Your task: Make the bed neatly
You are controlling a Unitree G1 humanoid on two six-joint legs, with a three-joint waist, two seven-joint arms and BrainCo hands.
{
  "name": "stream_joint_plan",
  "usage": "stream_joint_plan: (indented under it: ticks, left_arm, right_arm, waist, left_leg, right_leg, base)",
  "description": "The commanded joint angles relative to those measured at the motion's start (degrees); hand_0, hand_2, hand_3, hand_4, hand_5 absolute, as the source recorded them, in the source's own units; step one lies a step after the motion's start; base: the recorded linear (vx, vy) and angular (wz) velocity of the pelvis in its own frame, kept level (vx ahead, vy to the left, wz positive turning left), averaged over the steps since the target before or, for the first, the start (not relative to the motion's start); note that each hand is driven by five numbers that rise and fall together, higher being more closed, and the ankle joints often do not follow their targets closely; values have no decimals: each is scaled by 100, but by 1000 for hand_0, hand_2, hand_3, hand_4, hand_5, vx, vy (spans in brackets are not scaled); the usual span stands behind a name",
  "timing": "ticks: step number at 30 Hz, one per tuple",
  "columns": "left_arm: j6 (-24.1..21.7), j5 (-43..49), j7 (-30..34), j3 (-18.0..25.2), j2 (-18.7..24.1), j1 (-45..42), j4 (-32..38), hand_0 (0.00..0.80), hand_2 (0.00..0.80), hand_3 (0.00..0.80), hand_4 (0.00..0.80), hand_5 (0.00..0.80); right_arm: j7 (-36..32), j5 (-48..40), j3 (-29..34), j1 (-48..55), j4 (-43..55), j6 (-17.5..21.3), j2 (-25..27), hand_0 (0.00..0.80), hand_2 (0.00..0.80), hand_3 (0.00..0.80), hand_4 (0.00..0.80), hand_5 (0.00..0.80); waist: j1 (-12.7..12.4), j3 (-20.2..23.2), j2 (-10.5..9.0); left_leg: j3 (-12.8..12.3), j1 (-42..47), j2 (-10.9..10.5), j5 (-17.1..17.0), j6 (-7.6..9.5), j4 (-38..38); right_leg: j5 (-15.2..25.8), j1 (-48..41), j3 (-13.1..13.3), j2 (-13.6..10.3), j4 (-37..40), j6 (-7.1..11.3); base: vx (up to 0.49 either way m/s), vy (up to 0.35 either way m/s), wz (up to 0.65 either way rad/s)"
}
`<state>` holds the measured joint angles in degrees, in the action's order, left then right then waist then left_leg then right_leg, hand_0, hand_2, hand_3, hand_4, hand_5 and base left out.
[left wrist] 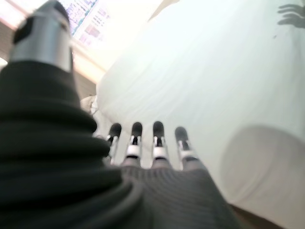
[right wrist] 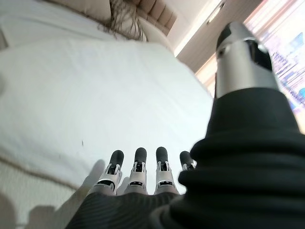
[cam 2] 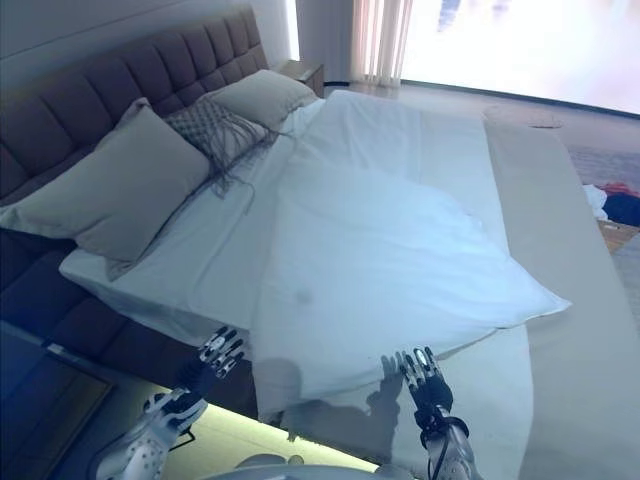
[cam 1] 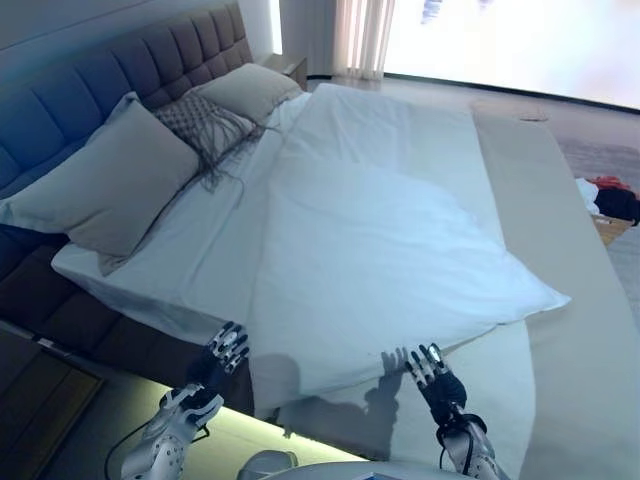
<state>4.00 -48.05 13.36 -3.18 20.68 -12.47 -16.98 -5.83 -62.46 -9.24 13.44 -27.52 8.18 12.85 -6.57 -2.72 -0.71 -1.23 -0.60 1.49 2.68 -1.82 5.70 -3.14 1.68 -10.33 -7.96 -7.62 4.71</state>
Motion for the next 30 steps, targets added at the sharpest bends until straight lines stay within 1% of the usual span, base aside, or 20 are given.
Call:
stream_joint_plan:
  ticks: [1, 2, 4, 7, 9, 11, 12, 13, 14, 16, 17, 18, 21, 23, 24, 25, 26, 28, 29, 30]
  left_arm:
    - [-227, 24, 82, 300, 19, 347, 184, 0, 0, 0, 0, 0]
    - [-232, 76, 116, 296, 12, 397, 112, 0, 0, 0, 0, 0]
    - [-189, 109, 201, 294, -13, 468, 8, 0, 0, 0, 0, 0]
    - [-40, 162, 256, 282, -40, 600, -105, 0, 0, 0, 0, 0]
    - [176, 261, 326, 210, -21, 753, -144, 0, 0, 0, 0, 0]
    - [248, 344, 356, 100, 33, 810, -176, 0, 0, 0, 0, 0]
    - [209, 317, 442, 96, 84, 758, -216, 0, 0, 0, 0, 0]
    - [192, 318, 457, 105, 109, 738, -231, 0, 0, 0, 0, 0]
    - [160, 298, 415, 110, 167, 744, -257, 0, 0, 0, 0, 0]
    - [83, 109, 275, 21, 286, 943, -266, 0, 0, 0, 0, 0]
    - [-69, -5, 193, -118, 362, 1256, -330, 0, 0, 0, 0, 0]
    - [-145, -53, 144, -179, 394, 1441, -378, 0, 0, 0, 0, 0]
    - [-235, -369, 34, -271, 490, 1872, -359, 0, 0, 0, 0, 0]
    - [-266, -478, 40, -263, 533, 1855, -284, 0, 0, 0, 0, 0]
    - [-317, -525, 22, -316, 512, 1850, -264, 0, 0, 0, 0, 0]
    - [-437, -580, 27, -420, 484, 1920, -254, 0, 0, 0, 0, 0]
    - [-678, -675, 13, -618, 466, 2087, -303, 0, 0, 0, 0, 0]
    - [-859, -687, 36, -811, 429, 2377, -425, 0, 0, 0, 0, 0]
    - [-833, -605, 36, -892, 456, 2477, -415, 0, 0, 0, 0, 0]
    - [-833, -585, -6, -949, 501, 2426, -329, 0, 0, 0, 0, 0]
  right_arm:
    - [291, -98, 224, -351, 311, 150, 211, 0, 0, 0, 0, 0]
    - [380, -133, 269, -402, 310, 162, 260, 0, 0, 0, 0, 0]
    - [454, -260, 343, -527, 278, 81, 332, 0, 0, 0, 0, 0]
    - [411, -690, 592, -597, 112, -186, 387, 0, 0, 0, 0, 0]
    - [61, -1203, 913, -574, -277, -251, 384, 0, 0, 0, 0, 0]
    - [-197, -1468, 1167, -593, -649, -435, 378, 0, 0, 0, 0, 0]
    - [-373, -1420, 1309, -570, -1004, -539, 378, 0, 0, 0, 0, 0]
    - [-434, -1388, 1370, -573, -1184, -611, 391, 0, 0, 0, 0, 0]
    - [-596, -1421, 1476, -633, -1557, -754, 421, 0, 0, 0, 0, 0]
    - [-880, -1584, 1604, -802, -1929, -851, 422, 0, 0, 0, 0, 0]
    - [-1179, -1777, 1684, -1033, -2332, -816, 467, 0, 0, 0, 0, 0]
    - [-1281, -1994, 1715, -1206, -2563, -816, 537, 0, 0, 0, 0, 0]
    - [-970, -2578, 1844, -1720, -2862, -832, 659, 0, 0, 0, 0, 0]
    - [-962, -2665, 2012, -1840, -2901, -917, 742, 0, 0, 0, 0, 0]
    - [-977, -2761, 2025, -1871, -2870, -902, 814, 0, 0, 0, 0, 0]
    - [-970, -2916, 2037, -1927, -2802, -814, 906, 0, 0, 0, 0, 0]
    - [-1086, -3069, 2044, -2111, -2966, -706, 1078, 0, 0, 0, 0, 0]
    - [-1206, -3256, 2169, -2434, -3364, -663, 1336, 0, 0, 0, 0, 0]
    - [-1321, -3302, 2323, -2540, -3587, -693, 1439, 0, 0, 0, 0, 0]
    - [-1301, -3314, 2447, -2675, -3637, -757, 1562, 0, 0, 0, 0, 0]
  waist:
    - [-7, -125, -56]
    - [20, -176, -40]
    - [62, -248, 10]
    - [139, -233, 119]
    - [180, -199, 113]
    - [238, -210, 85]
    - [295, -286, 106]
    - [313, -307, 105]
    - [328, -366, 77]
    - [342, -499, 34]
    - [377, -629, -25]
    - [376, -705, -15]
    - [296, -942, 16]
    - [246, -1114, 101]
    - [239, -1186, 195]
    - [220, -1295, 280]
    - [169, -1460, 352]
    - [137, -1600, 394]
    - [104, -1686, 395]
    - [134, -1841, 411]
  left_leg:
    - [-53, -481, 48, -444, -36, 546]
    - [-134, -591, 177, -522, -123, 761]
    - [-53, -650, 454, -630, -253, 907]
    - [28, -425, 754, -681, -353, 601]
    - [-146, -413, 714, -413, -304, 584]
    - [-185, -325, 489, -153, -133, 604]
    - [-156, -189, 321, -30, -31, 620]
    - [-165, -136, 280, -4, -13, 612]
    - [-215, -66, 258, 26, -35, 619]
    - [-151, -165, 295, 108, -130, 745]
    - [-97, -373, 384, 202, -209, 899]
    - [-76, -520, 497, 241, -250, 999]
    - [-35, -1096, 940, 198, -442, 1466]
    - [187, -1433, 1157, -113, -648, 1836]
    - [158, -1489, 1226, -246, -694, 1688]
    - [189, -1589, 1176, -412, -683, 1431]
    - [466, -1820, 978, -514, -642, 1353]
    - [531, -2155, 746, -411, -497, 1338]
    - [608, -2289, 617, -324, -492, 1493]
    - [675, -2345, 550, -222, -531, 1684]
  right_leg:
    - [213, -381, -184, -152, -66, 196]
    - [190, -414, -234, -154, -64, 165]
    - [122, -431, -237, -201, -151, 148]
    - [-23, -457, -206, -364, -371, 215]
    - [-80, -472, -251, -602, -692, 336]
    - [191, -139, -125, -848, -1480, 482]
    - [475, 262, 29, -943, -2183, 507]
    - [558, 365, 41, -980, -2220, 496]
    - [648, 454, 29, -1092, -1944, 479]
    - [822, 585, 120, -1227, -1406, 546]
    - [999, 800, 258, -1323, -917, 630]
    - [1030, 916, 298, -1344, -796, 685]
    - [895, 1069, 93, -1260, -718, 813]
    - [836, 1047, 49, -1071, -698, 769]
    - [813, 1028, -32, -1014, -724, 745]
    - [768, 1076, -74, -1011, -763, 726]
    - [628, 1243, -9, -1024, -921, 684]
    - [540, 1648, 45, -1203, -1306, 678]
    - [519, 1940, 146, -1322, -1658, 706]
    - [700, 2318, 348, -1511, -1901, 776]
  base:
    - [-64, -47, 9]
    - [-60, 14, 19]
    - [-4, 103, 37]
    - [138, 239, 6]
    - [154, 253, 14]
    - [180, 235, 38]
    - [171, 149, 45]
    - [190, 21, 32]
    - [121, -165, 15]
    - [-8, -304, -6]
    - [-117, -376, -2]
    - [-186, -379, 22]
    - [-258, -281, 13]
    - [-20, -131, -6]
    - [-33, 66, -8]
    - [-176, 195, -6]
    - [-285, 242, 1]
    - [-225, 193, 4]
    - [-30, 105, 9]
    - [35, 26, 8]
